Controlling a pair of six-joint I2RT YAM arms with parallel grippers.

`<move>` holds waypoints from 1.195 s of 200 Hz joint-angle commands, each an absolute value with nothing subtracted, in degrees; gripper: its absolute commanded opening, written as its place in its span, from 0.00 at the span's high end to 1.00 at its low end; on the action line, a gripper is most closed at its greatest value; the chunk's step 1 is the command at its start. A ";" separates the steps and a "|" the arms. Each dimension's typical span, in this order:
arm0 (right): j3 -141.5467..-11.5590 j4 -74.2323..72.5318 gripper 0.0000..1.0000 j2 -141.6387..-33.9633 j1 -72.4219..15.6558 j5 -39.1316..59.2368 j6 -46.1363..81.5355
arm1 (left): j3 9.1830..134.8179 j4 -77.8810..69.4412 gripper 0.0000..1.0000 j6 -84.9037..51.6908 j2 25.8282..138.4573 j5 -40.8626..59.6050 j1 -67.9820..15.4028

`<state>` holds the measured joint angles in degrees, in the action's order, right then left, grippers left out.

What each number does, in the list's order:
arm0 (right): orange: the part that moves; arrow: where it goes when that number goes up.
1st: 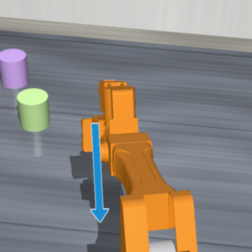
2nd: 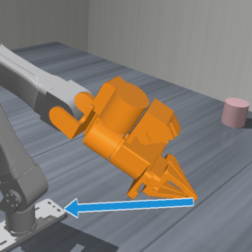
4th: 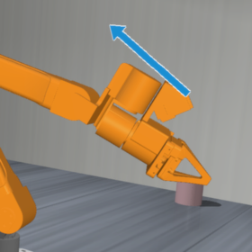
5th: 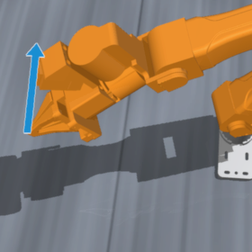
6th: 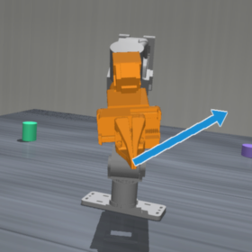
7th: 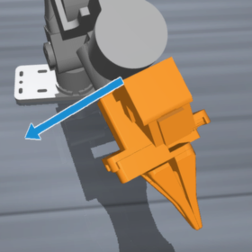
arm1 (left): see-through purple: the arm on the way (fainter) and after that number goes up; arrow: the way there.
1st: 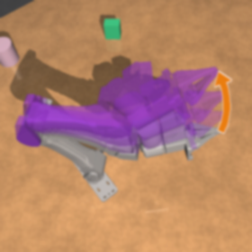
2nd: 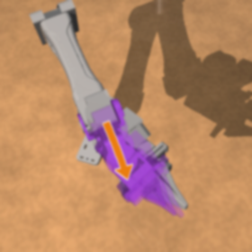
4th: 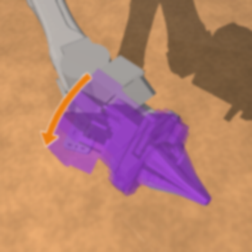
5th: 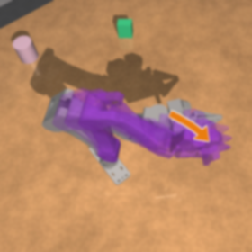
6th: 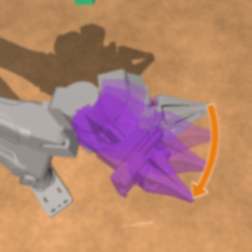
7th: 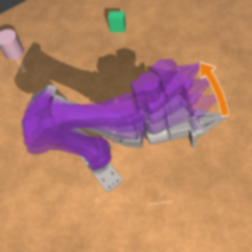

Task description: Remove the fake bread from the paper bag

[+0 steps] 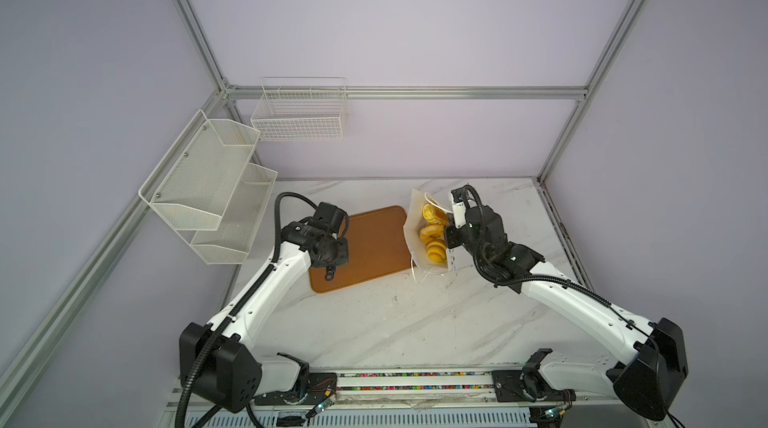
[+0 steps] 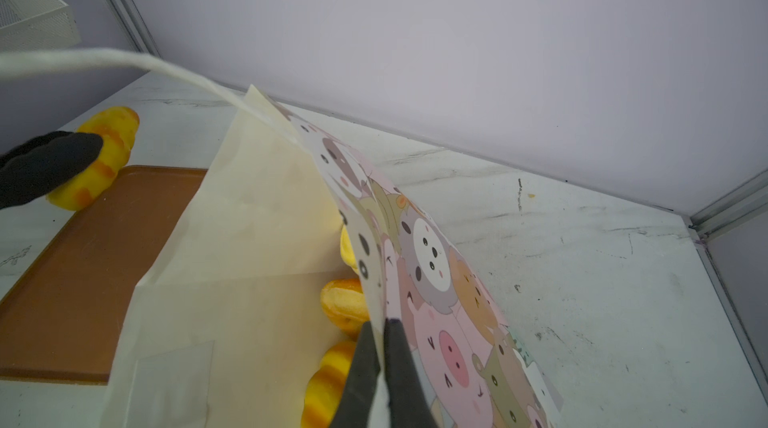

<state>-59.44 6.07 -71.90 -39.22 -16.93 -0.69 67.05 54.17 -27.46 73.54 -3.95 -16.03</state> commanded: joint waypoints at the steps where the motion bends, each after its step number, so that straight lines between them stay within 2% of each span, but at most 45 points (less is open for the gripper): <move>1: -58.96 6.11 1.00 -70.71 -38.93 -16.96 -0.09 | 59.76 40.46 0.97 -28.99 69.38 9.84 -9.35; 55: -58.80 6.09 1.00 -71.09 -38.85 -16.72 0.10 | 44.83 23.85 0.97 -34.24 66.50 30.99 0.51; 139: -59.14 5.80 1.00 -71.24 -38.89 -16.55 -0.23 | 36.77 12.20 0.97 -37.80 71.50 46.79 11.35; 168: -59.39 5.70 1.00 -71.70 -38.85 -16.52 -0.44 | 33.06 8.24 0.97 -38.76 73.58 49.32 14.31; 195: -59.50 5.54 1.00 -71.99 -38.85 -16.35 -0.70 | 31.72 10.57 0.95 -38.25 73.80 48.46 16.27; 224: -59.52 5.48 1.00 -72.20 -38.85 -16.43 -0.78 | 32.10 18.42 0.84 -36.44 73.87 45.06 17.92; 239: -59.48 5.52 1.00 -72.28 -38.85 -16.44 -0.78 | 32.53 21.18 0.74 -36.22 73.53 42.96 18.05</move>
<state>-59.44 6.07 -71.94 -39.13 -16.88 -0.71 33.52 15.49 -37.21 74.65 45.87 16.80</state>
